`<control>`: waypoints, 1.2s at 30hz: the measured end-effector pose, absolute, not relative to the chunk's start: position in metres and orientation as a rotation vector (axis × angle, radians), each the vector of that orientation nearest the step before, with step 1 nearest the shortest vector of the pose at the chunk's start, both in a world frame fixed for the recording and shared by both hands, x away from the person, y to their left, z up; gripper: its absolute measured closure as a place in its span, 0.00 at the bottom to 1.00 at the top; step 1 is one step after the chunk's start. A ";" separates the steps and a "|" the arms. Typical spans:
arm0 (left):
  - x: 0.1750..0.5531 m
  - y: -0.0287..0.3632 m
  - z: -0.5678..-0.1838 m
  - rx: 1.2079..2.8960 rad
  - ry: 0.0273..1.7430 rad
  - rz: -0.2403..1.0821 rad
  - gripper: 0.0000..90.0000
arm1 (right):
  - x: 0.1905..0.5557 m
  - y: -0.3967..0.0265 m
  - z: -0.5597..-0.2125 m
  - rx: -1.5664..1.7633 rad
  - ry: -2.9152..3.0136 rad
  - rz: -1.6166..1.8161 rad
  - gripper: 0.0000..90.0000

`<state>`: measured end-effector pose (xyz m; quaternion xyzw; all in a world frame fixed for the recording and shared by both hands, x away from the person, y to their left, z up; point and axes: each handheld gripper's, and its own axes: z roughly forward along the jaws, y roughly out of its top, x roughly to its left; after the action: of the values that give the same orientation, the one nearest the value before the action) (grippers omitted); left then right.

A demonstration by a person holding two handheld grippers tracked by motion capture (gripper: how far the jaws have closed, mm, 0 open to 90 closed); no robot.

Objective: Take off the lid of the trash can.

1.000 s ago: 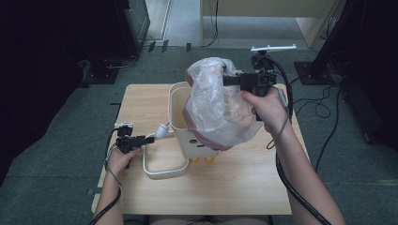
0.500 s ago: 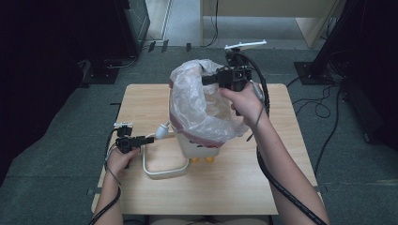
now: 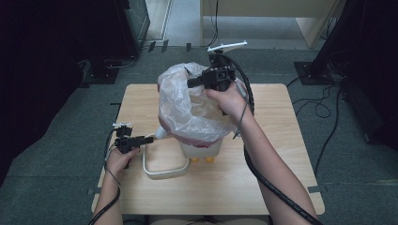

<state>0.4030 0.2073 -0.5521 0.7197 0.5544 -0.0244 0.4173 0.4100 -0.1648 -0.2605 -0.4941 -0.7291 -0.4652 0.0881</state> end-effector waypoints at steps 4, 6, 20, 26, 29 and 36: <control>0.403 0.207 -0.552 1.805 1.389 -0.060 0.39 | 0.411 -0.158 -0.268 -1.473 -2.194 -1.354 0.95; 0.403 0.207 -0.552 1.805 1.389 -0.060 0.39 | 0.412 -0.156 -0.271 -1.482 -2.204 -1.345 0.95; 0.402 0.206 -0.553 1.804 1.382 -0.059 0.39 | 0.417 -0.144 -0.289 -1.494 -2.349 -1.238 0.93; 0.402 0.206 -0.553 1.801 1.380 -0.059 0.39 | 0.421 -0.136 -0.297 -1.503 -2.356 -1.207 0.88; 0.402 0.206 -0.553 1.800 1.378 -0.059 0.40 | 0.423 -0.130 -0.302 -1.511 -2.360 -1.186 0.85; 0.402 0.206 -0.553 1.802 1.373 -0.057 0.40 | 0.429 -0.124 -0.314 -1.536 -2.328 -1.140 0.75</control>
<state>0.4021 0.2060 -0.5535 0.7201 0.5487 -0.0230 0.4241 0.4286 -0.1242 -0.3139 -0.5087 -0.7710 -0.3776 0.0645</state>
